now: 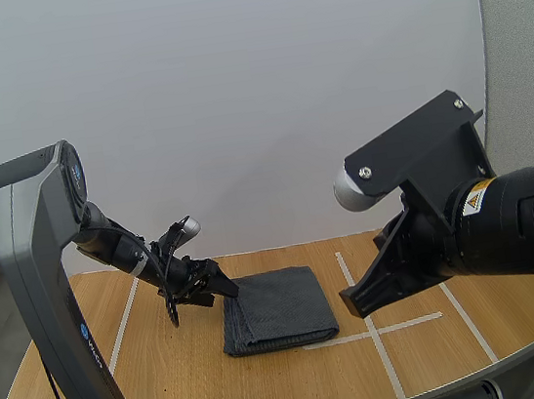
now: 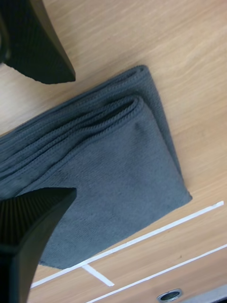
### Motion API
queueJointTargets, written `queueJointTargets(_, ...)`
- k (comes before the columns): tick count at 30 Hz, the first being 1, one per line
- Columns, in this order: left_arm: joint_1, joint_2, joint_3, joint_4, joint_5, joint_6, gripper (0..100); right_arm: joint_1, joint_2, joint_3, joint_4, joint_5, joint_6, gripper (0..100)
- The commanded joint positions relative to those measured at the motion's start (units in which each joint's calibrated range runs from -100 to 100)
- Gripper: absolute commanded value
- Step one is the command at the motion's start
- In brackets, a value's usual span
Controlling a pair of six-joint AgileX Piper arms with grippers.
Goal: Fold the towel
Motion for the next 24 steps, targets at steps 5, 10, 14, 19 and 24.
queueJointTargets(5, -0.28, 4.72, -2.41, -0.85, -2.05, -2.94, 100, 2.10, -0.59, 0.59, -1.05, 0.00, 0.92, 0)
queueJointTargets(10, -0.37, 6.62, -2.41, -1.88, 1.98, -3.24, 100, 3.21, -0.59, 0.59, -1.15, 0.00, 0.92, 0)
queueJointTargets(14, -0.96, 7.72, -2.28, -2.03, 6.91, -3.24, 100, 3.34, -0.59, 0.59, -1.66, 0.00, 0.92, 0)
queueJointTargets(19, -3.17, 8.41, -0.03, -0.44, 6.91, -3.24, 100, 3.47, -0.59, 0.59, -2.44, 0.00, 0.92, 0)
queueJointTargets(24, -5.47, 8.41, 0.76, -0.44, 5.00, -3.26, 100, 4.09, -0.59, 0.59, -2.84, 0.00, 0.92, 0)
